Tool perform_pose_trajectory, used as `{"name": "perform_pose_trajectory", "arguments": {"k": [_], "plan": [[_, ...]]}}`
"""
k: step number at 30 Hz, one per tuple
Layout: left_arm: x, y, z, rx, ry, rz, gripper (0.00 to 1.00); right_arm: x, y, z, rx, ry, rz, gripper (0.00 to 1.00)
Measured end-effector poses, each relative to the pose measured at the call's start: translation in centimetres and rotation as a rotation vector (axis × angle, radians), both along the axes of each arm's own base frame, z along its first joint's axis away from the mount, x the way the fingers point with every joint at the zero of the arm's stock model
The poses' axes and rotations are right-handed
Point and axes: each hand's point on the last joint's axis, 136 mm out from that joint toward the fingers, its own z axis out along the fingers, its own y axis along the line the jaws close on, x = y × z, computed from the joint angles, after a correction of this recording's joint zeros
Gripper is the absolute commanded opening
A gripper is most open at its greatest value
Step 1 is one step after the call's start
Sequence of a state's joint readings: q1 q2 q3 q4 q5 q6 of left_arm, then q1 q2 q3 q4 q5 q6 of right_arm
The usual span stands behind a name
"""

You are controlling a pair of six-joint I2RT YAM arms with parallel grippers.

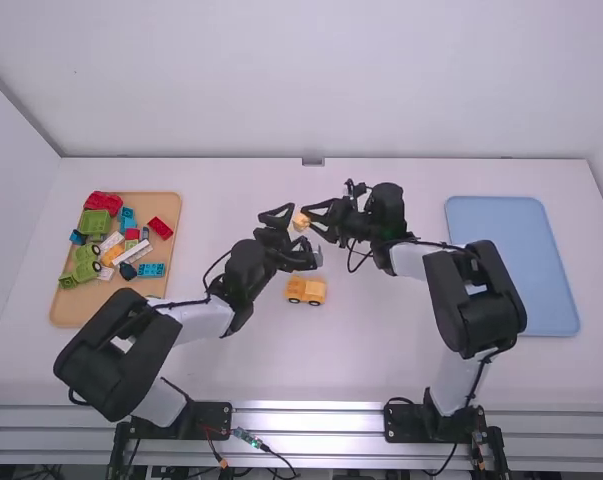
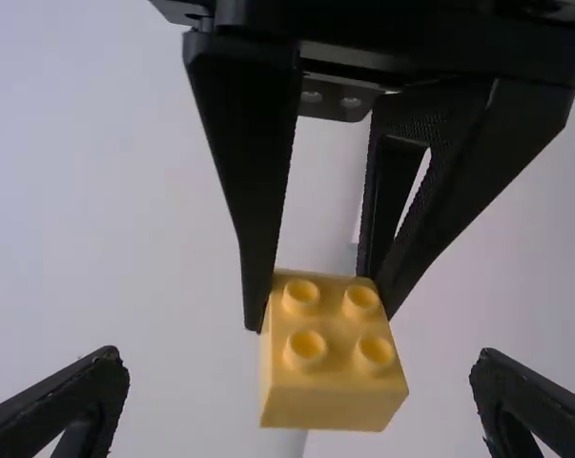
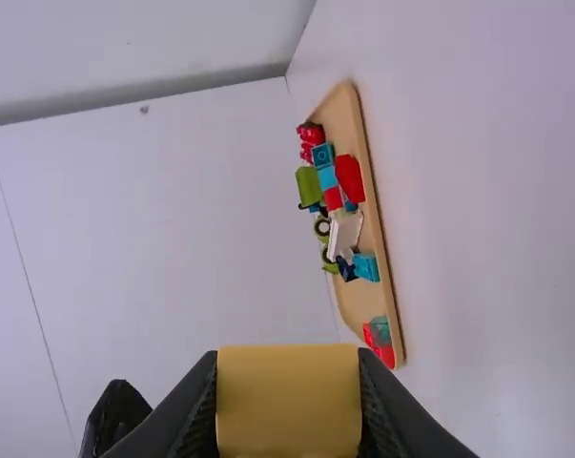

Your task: Assemble lego blocks to make yellow taxi

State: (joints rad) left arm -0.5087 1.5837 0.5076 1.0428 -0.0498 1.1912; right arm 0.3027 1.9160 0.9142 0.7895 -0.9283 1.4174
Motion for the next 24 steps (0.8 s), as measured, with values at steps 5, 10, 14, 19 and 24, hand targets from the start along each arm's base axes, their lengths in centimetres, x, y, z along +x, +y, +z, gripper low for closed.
{"name": "perform_pose_trajectory", "arguments": {"k": [5, 10, 14, 19, 24], "plan": [[-0.8, 0.5, -0.8, 0.007, -0.002, 0.006, 0.94, 0.0, 0.0, 0.0, -0.003, -0.011, 0.002, 0.0], [-0.8, 0.6, -1.0, -0.005, 0.01, 0.008, 0.9, 0.1, 0.0, 0.0, -0.005, -0.012, -0.003, 0.0], [-0.9, 0.5, -1.2, -0.008, 0.021, 0.002, 0.88, 0.2, 0.1, -0.1, -0.01, -0.014, -0.014, 0.0], [-1.0, 0.4, -1.2, -0.009, 0.019, -0.003, 0.86, 0.5, 0.0, -0.2, -0.016, -0.015, -0.033, 0.0], [-1.1, 0.2, -1.2, -0.012, 0.02, -0.02, 0.85, 0.8, -0.1, -0.3, -0.022, -0.014, -0.05, 0.0]]}}
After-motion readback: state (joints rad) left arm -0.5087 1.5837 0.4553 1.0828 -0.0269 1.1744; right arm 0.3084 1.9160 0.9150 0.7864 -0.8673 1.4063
